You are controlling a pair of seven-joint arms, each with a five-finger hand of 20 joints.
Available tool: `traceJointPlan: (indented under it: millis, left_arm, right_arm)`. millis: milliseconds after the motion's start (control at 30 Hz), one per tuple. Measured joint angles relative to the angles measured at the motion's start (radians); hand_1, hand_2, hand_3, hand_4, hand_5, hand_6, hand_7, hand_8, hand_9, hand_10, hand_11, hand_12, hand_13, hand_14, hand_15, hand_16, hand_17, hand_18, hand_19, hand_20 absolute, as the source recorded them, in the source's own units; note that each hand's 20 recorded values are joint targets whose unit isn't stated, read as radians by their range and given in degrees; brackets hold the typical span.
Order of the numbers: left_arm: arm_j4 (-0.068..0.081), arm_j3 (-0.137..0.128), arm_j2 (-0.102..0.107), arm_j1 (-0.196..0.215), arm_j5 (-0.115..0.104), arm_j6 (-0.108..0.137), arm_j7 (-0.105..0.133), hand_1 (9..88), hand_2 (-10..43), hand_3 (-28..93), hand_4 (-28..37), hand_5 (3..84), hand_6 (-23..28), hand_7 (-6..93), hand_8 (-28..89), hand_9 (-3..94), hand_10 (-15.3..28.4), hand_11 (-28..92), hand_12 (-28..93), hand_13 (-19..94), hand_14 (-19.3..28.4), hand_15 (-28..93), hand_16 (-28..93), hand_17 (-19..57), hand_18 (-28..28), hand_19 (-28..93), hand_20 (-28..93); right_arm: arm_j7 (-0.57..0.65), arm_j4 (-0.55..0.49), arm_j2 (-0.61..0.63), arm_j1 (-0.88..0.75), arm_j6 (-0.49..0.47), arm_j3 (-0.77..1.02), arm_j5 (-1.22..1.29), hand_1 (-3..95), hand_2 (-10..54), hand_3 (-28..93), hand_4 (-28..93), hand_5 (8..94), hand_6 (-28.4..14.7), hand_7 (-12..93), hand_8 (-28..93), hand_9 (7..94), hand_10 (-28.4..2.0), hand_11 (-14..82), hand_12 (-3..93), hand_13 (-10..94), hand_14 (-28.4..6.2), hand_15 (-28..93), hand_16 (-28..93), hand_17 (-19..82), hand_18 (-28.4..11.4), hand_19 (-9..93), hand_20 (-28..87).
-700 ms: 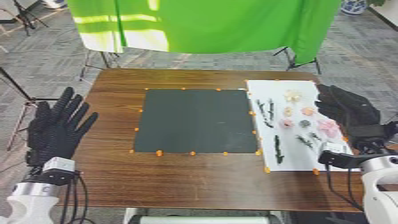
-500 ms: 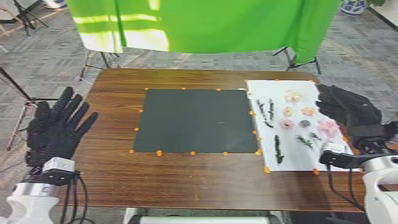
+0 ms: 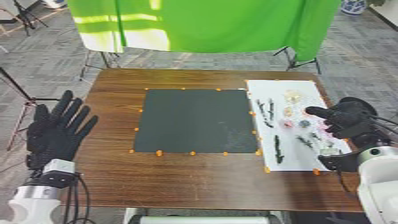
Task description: Arrange flowers
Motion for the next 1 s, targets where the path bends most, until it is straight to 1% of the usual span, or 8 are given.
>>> traceJointPlan:
  millis: [167,233,333,400,533,633,767,1000]
  left_arm:
    - [0.000,0.013,0.000,0.001,-0.024,0.029,0.005,26.2,16.2,55,-28.3,30.8,6.4,0.4,-6,21.2,11.6,8,3,10,9.9,9,-8,-6.5,11.2,22,6]
    - [0.000,0.016,0.001,0.000,-0.023,0.032,0.005,28.2,17.3,50,-28.3,31.0,6.4,0.5,-6,21.5,11.8,8,3,10,9.9,10,-8,-6.6,11.3,22,6]
    - [0.001,0.022,0.003,-0.003,-0.021,0.033,0.007,29.5,17.9,46,-28.3,31.2,6.4,0.6,-6,21.9,11.8,9,3,11,10.3,10,-8,-6.7,11.6,23,6]
    - [0.001,0.029,0.003,-0.003,-0.025,0.033,0.009,29.4,18.0,46,-28.3,31.3,6.5,0.6,-6,22.1,11.8,9,3,11,10.5,10,-7,-6.7,11.7,23,6]
    - [0.002,0.039,0.003,-0.004,-0.027,0.032,0.010,37.4,20.5,25,-28.3,31.6,6.5,0.5,-6,22.9,12.0,8,4,12,11.5,10,-7,-6.6,12.5,23,6]
    - [0.006,0.050,0.003,-0.006,-0.039,0.028,0.019,39.5,21.7,14,-24.1,31.8,6.6,0.0,-6,23.5,12.1,7,5,14,12.0,10,-5,-6.3,12.9,22,7]
    - [0.007,0.062,0.003,-0.006,-0.067,0.026,0.028,39.7,21.8,13,-23.1,31.8,6.5,0.0,-6,23.9,12.2,7,5,14,12.2,10,-5,-6.3,13.1,22,7]
    - [0.010,0.066,0.003,-0.008,-0.065,0.026,0.026,38.7,21.2,18,-25.2,31.9,6.5,0.5,-6,23.9,12.2,8,5,14,12.4,11,-5,-6.4,13.1,22,7]
  right_arm:
    - [0.167,0.010,0.068,0.037,-0.007,-0.098,-0.214,19.9,-6.4,63,-22,66.2,-6.8,26,-12,66.8,-20.4,38.8,23.8,63,-17.5,57,19,29,-25.4,80,23]
    - [0.218,0.015,0.087,0.072,-0.118,-0.134,-0.323,19.3,-5.2,61,-21,69.1,-6.7,26,-11,70.3,-20.3,39.2,24.5,65,-17.6,59,19,31,-26.0,82,23]
    - [0.211,0.011,0.101,0.103,-0.340,-0.138,-0.393,17.9,-2.2,60,-21,73.6,-6.4,25,-10,75.4,-20.2,38.0,25.7,70,-17.7,59,21,34,-27.0,86,24]
    - [0.202,0.010,0.114,0.111,-0.414,-0.144,-0.381,17.8,-1.5,59,-21,74.8,-6.4,25,-9,76.5,-20.0,37.9,26.3,71,-17.4,59,22,34,-27.5,87,24]
    - [0.223,0.026,0.147,0.168,-0.424,-0.252,-0.310,17.8,-0.5,58,-21,76.4,-6.3,25,-8,78.5,-19.9,37.8,26.8,73,-17.5,60,23,37,-27.0,89,24]
    - [0.237,0.031,0.143,0.219,-0.462,-0.298,-0.246,18.0,1.1,58,-21,78.0,-5.8,24,-9,80.4,-19.5,36.0,26.2,75,-17.4,58,23,38,-26.6,89,23]
    - [0.236,0.031,0.121,0.232,-0.528,-0.287,-0.217,19.1,1.5,58,-21,78.4,-5.7,23,-9,81.1,-19.5,34.6,26.3,75,-17.1,57,23,39,-26.6,89,22]
    - [0.270,0.056,0.104,0.269,-0.635,-0.362,-0.224,20.7,1.1,57,-21,77.9,-5.7,20,-8,81.3,-19.5,32.0,25.5,75,-17.0,55,24,39,-26.1,89,20]
